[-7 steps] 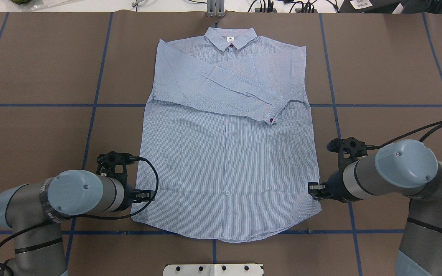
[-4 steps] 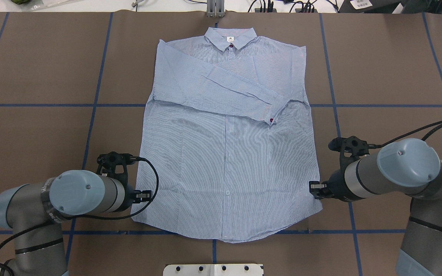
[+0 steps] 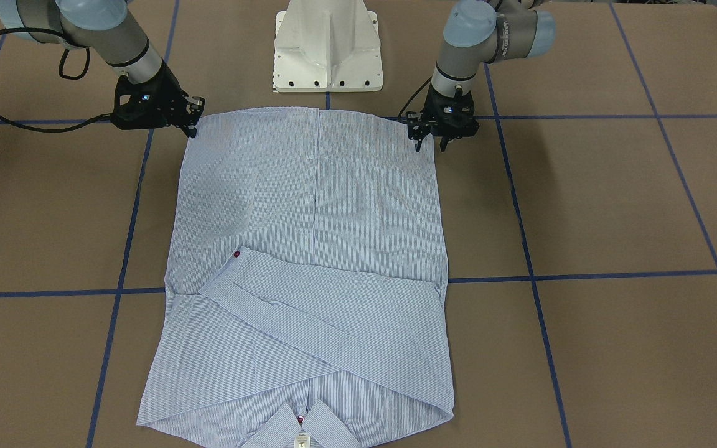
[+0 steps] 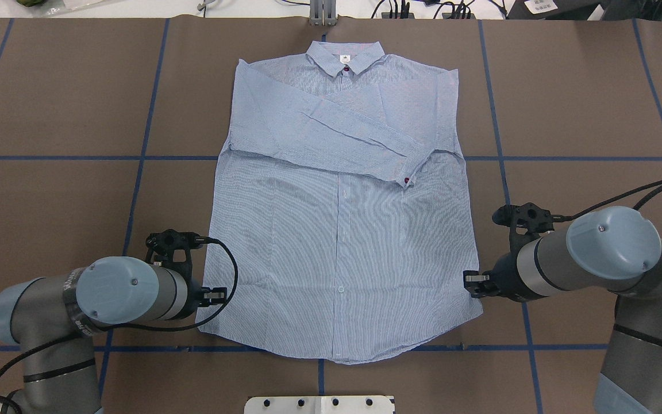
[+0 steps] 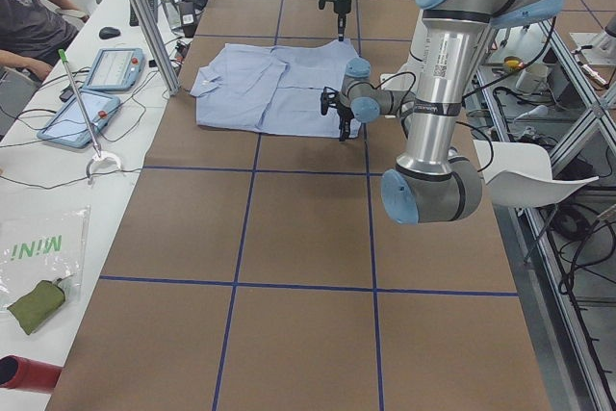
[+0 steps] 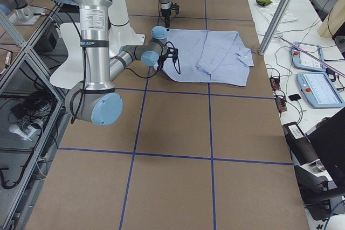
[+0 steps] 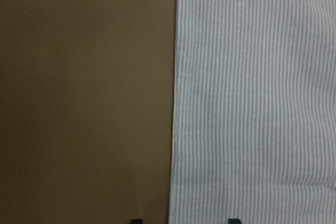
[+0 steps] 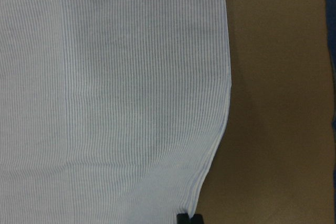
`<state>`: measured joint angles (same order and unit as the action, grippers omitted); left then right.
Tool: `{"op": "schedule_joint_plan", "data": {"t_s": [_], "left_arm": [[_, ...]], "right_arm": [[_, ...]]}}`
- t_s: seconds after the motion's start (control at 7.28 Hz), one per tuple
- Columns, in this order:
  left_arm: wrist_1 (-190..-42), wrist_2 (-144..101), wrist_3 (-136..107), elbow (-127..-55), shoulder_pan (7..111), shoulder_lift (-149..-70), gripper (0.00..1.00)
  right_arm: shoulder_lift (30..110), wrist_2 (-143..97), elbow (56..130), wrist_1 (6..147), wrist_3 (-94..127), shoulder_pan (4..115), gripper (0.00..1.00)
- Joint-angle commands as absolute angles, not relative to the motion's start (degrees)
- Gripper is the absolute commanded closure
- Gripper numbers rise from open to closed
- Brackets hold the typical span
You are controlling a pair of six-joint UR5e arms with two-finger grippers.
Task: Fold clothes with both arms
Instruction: 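Lower the left gripper to the hem corner nearest it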
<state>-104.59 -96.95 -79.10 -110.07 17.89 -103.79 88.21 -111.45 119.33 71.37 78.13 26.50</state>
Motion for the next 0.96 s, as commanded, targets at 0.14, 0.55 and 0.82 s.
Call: {"op": "schedule_joint_plan", "data": {"t_s": [0.14, 0.55, 0.82], "left_arm": [[-104.6, -97.2, -79.1, -109.8, 17.8, -104.0, 0.47], [-104.5, -97.3, -79.1, -109.6, 17.5, -104.1, 0.67], [-104.2, -97.4, -79.1, -109.9, 17.5, -104.1, 0.8]], "right_arm": [[88.1, -111.4, 119.4, 71.4, 78.0, 26.7, 1.0], [88.2, -112.1, 119.4, 71.4, 78.0, 27.3, 1.0], [88.2, -112.8, 119.4, 71.4, 77.9, 27.9, 1.0]]}}
